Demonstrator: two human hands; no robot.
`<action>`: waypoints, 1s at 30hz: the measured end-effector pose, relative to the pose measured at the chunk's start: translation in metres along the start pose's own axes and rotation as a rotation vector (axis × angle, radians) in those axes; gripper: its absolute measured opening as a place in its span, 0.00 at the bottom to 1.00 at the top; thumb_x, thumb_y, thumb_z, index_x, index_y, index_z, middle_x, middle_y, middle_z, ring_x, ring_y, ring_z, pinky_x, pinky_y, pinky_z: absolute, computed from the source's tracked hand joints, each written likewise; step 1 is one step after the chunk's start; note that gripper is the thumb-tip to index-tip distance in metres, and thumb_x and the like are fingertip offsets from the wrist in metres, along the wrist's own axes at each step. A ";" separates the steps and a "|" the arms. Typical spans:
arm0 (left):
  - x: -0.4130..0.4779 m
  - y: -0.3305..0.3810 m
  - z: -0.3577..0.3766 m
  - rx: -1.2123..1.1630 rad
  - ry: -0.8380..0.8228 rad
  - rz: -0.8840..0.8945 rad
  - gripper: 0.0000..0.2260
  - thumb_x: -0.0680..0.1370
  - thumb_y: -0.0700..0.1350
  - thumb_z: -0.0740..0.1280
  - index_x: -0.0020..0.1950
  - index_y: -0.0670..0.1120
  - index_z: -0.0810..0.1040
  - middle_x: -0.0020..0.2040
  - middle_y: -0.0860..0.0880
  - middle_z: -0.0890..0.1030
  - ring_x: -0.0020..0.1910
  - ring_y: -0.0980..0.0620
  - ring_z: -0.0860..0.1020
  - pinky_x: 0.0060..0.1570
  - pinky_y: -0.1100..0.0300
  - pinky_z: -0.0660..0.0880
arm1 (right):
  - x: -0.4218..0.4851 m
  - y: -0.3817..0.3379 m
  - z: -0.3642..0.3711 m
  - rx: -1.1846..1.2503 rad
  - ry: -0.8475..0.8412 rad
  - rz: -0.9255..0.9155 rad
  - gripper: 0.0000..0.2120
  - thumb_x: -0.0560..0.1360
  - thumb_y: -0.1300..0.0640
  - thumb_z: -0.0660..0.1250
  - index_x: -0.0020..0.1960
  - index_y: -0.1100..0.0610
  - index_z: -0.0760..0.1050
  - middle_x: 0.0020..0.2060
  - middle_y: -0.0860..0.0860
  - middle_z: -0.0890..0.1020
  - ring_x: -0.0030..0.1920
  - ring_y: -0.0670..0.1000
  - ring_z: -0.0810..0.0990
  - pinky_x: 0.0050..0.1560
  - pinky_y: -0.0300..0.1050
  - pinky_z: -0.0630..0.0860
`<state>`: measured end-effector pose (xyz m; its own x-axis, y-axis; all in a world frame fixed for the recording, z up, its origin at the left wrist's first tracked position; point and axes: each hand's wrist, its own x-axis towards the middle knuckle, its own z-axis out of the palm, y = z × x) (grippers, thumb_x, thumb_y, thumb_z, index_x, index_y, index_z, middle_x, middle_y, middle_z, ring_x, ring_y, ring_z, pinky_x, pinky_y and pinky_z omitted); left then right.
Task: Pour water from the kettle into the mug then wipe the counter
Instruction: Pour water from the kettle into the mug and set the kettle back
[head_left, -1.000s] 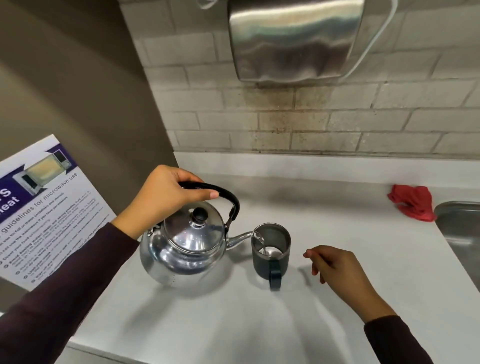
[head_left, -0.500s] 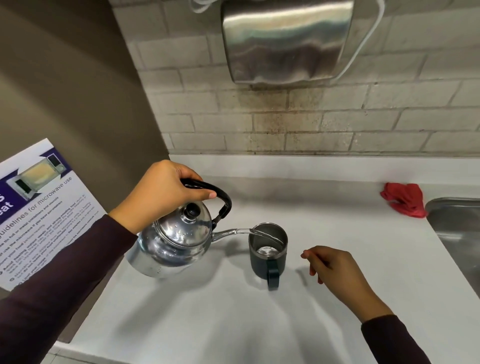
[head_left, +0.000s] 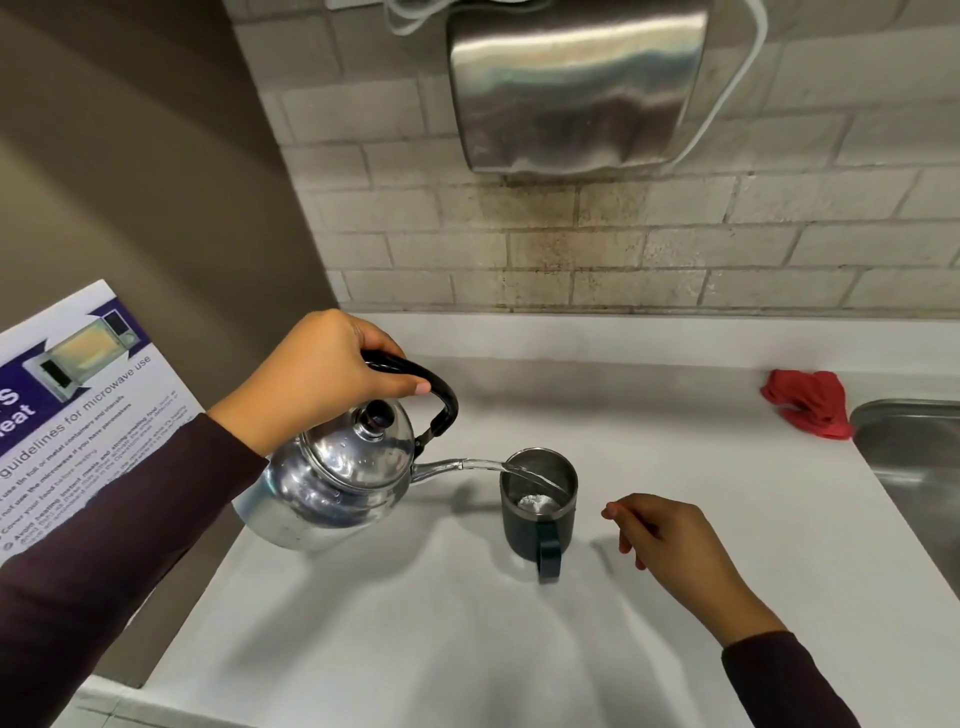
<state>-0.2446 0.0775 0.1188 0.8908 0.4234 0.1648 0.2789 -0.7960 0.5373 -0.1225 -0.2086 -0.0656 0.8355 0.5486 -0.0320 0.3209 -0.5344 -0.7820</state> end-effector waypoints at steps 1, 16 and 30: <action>0.000 0.001 -0.001 0.006 0.000 -0.001 0.09 0.60 0.58 0.77 0.34 0.55 0.84 0.27 0.62 0.81 0.23 0.64 0.75 0.23 0.73 0.67 | 0.000 -0.001 0.000 -0.002 0.000 -0.001 0.10 0.77 0.51 0.63 0.41 0.50 0.81 0.29 0.49 0.82 0.28 0.44 0.77 0.35 0.36 0.72; 0.002 0.010 -0.015 0.055 -0.017 -0.001 0.07 0.62 0.56 0.77 0.35 0.56 0.84 0.25 0.62 0.80 0.20 0.64 0.73 0.20 0.73 0.65 | -0.002 -0.003 0.001 -0.012 0.003 -0.008 0.10 0.77 0.51 0.63 0.42 0.50 0.81 0.29 0.48 0.81 0.26 0.41 0.77 0.35 0.35 0.72; 0.004 0.015 -0.023 0.102 -0.025 0.014 0.08 0.60 0.59 0.76 0.34 0.59 0.83 0.27 0.52 0.82 0.23 0.47 0.79 0.22 0.61 0.73 | -0.001 -0.003 0.003 -0.033 -0.002 -0.012 0.10 0.77 0.51 0.63 0.41 0.50 0.80 0.29 0.48 0.82 0.28 0.44 0.77 0.34 0.35 0.72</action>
<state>-0.2453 0.0777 0.1464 0.9033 0.4020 0.1499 0.3006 -0.8422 0.4476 -0.1255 -0.2056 -0.0646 0.8308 0.5561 -0.0241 0.3453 -0.5488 -0.7613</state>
